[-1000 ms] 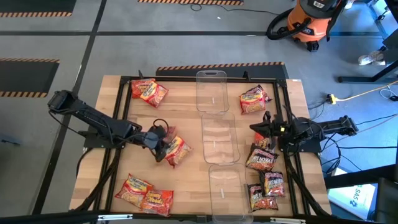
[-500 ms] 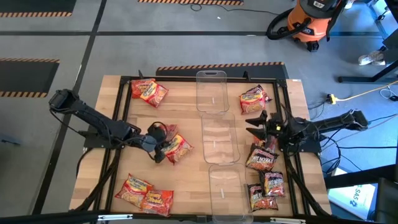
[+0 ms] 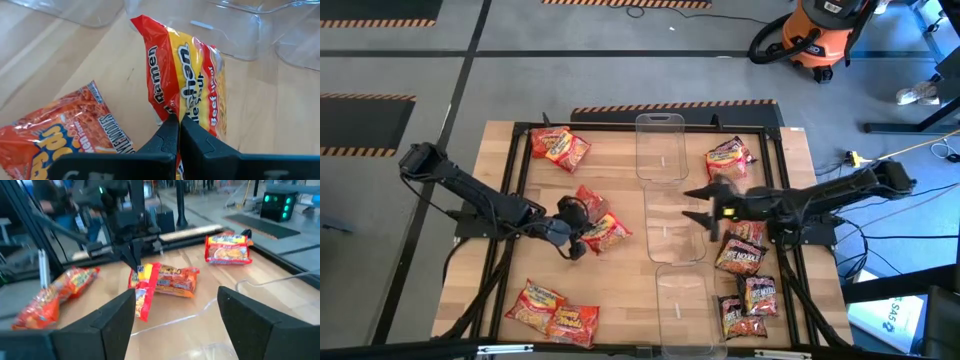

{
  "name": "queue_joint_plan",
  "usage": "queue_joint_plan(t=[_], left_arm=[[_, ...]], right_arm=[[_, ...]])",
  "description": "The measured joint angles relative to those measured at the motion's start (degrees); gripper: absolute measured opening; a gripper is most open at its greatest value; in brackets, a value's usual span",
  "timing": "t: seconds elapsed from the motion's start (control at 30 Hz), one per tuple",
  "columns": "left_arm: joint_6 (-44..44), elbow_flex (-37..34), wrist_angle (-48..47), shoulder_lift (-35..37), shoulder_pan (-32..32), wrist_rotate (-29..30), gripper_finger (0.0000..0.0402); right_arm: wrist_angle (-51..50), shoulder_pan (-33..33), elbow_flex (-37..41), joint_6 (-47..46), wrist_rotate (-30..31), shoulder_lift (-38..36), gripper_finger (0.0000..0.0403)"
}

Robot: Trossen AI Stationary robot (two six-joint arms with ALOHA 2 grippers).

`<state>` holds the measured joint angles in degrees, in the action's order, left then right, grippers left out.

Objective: Sort Maruchan noodles
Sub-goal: Put the red noodle pack into the top transparent bin

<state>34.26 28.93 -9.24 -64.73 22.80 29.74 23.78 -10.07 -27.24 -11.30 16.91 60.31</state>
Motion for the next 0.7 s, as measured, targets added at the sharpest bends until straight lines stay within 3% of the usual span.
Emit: queue_joint_plan(t=[0.23, 0.43, 0.7], left_arm=[[-0.4, 0.0, 0.0, 0.0, 1.0, 3.2, 0.0], [-2.2, 0.0, 1.6, 0.0, 1.0, 5.4, 0.0], [-6.3, 0.0, 5.5, 0.0, 1.0, 6.8, 0.0]], right_arm=[[-9.0, 0.7, -14.6, 2.8, -1.0, 15.9, 0.0266], [-12.1, 4.1, -24.2, 2.7, -11.2, 26.9, 0.0266], [-12.0, 7.3, -30.3, -0.4, -18.2, 37.2, 0.0266]])
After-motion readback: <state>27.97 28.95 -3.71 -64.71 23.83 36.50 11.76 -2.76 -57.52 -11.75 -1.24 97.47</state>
